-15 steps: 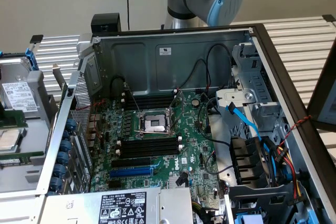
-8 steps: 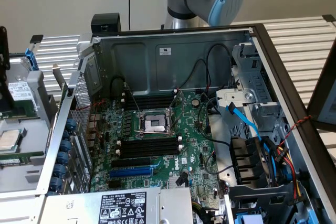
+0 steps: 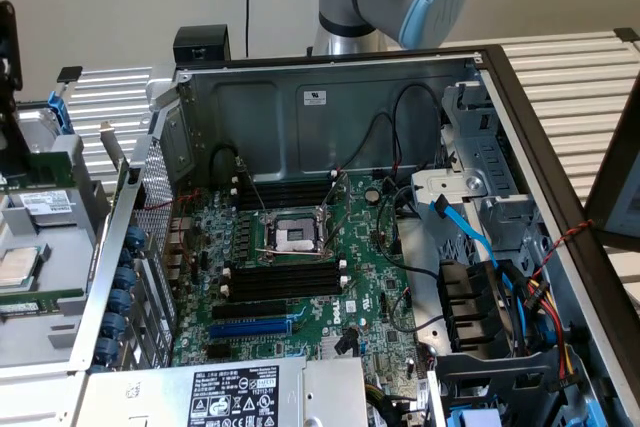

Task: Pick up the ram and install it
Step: 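Pick up the ram and move it above insertion slot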

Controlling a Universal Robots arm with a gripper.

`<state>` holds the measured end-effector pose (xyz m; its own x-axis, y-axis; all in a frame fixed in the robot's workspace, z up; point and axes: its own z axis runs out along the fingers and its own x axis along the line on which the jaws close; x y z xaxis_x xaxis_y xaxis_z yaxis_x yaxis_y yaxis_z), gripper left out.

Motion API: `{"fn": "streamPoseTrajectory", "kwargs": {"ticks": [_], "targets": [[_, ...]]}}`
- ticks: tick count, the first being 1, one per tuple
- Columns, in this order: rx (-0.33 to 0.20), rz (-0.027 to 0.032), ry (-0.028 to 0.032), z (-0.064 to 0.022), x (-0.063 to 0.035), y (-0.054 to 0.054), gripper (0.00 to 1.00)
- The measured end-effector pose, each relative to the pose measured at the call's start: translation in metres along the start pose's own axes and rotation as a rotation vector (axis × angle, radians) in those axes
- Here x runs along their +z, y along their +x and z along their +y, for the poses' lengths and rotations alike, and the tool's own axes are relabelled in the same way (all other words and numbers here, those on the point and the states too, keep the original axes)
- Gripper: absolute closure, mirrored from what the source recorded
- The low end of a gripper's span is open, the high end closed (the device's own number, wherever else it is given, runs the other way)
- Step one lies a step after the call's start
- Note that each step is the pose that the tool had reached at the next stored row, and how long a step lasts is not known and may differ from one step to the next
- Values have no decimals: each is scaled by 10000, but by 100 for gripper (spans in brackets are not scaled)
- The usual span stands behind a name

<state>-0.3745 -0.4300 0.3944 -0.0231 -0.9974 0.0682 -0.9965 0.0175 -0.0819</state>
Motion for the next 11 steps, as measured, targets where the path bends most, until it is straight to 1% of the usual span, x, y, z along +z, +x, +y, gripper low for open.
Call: {"fn": "streamPoseTrajectory", "kwargs": {"ticks": [1, 3, 5, 7, 11], "targets": [[-2, 0, -17, -31, -43, 16, 87], [-7, 3, -89, -76, -93, 41, 87], [-12, 2, -189, -119, -112, 60, 87], [-19, 5, -269, -174, -120, 73, 87], [-27, 7, -374, -301, -123, 85, 87]]}}
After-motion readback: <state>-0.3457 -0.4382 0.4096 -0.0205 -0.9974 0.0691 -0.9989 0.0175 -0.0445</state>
